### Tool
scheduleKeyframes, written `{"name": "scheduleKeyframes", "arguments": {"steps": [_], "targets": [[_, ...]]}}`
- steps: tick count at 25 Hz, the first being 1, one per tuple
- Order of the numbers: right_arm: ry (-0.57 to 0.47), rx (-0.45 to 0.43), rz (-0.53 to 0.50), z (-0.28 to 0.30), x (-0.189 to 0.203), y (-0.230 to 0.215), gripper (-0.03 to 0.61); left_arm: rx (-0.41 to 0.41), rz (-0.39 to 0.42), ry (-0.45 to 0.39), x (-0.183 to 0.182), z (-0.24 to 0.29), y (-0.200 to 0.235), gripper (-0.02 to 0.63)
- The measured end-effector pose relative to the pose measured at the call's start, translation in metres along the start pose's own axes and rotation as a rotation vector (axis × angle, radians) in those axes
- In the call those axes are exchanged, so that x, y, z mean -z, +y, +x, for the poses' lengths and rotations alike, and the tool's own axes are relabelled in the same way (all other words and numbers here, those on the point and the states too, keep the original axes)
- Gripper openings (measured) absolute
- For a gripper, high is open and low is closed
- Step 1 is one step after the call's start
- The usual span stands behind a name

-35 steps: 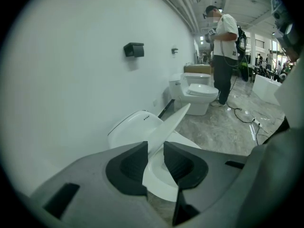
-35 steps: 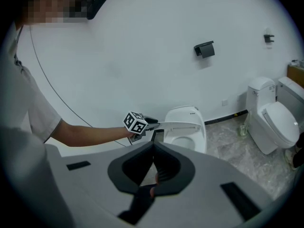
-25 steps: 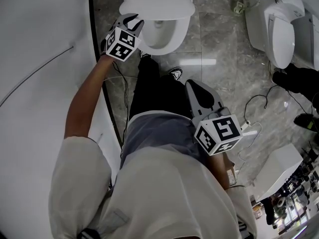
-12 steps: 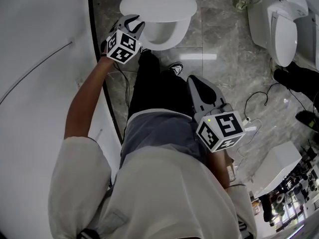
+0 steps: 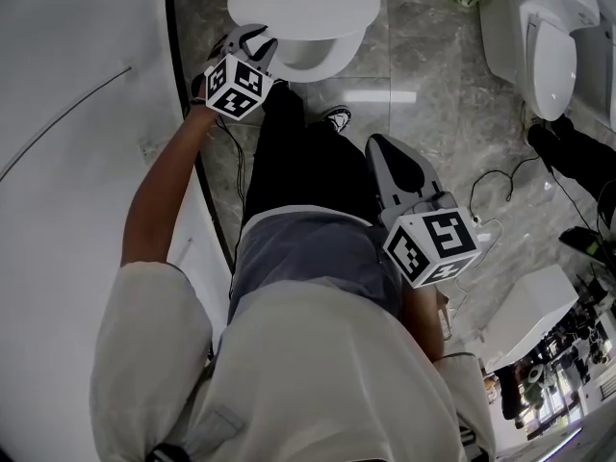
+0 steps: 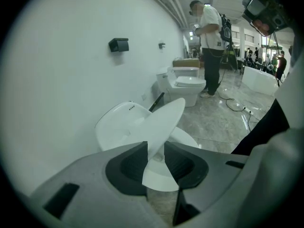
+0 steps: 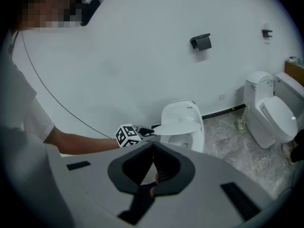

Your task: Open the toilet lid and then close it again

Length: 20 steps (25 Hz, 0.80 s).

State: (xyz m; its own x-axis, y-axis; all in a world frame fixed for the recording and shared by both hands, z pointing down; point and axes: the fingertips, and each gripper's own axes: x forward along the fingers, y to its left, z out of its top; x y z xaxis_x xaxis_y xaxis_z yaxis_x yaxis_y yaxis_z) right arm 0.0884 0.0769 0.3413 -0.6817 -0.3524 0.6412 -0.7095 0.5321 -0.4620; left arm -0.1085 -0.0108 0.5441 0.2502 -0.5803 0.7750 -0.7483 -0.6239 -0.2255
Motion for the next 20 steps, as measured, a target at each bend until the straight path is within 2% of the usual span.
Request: {"name": "scheduleKeyframes", "arguments": {"steps": [10,20], "targets": [[0.041,0.007,0.006,0.004,0.024,0.001,0.010,-0.006,0.025,0.030,0.029,0.005,-0.029,0.097],[0.071,-0.004,-0.004,0.009,0.028,-0.003,0.010,0.006,0.046,0.066,0.047,0.019,-0.052,0.103]]}}
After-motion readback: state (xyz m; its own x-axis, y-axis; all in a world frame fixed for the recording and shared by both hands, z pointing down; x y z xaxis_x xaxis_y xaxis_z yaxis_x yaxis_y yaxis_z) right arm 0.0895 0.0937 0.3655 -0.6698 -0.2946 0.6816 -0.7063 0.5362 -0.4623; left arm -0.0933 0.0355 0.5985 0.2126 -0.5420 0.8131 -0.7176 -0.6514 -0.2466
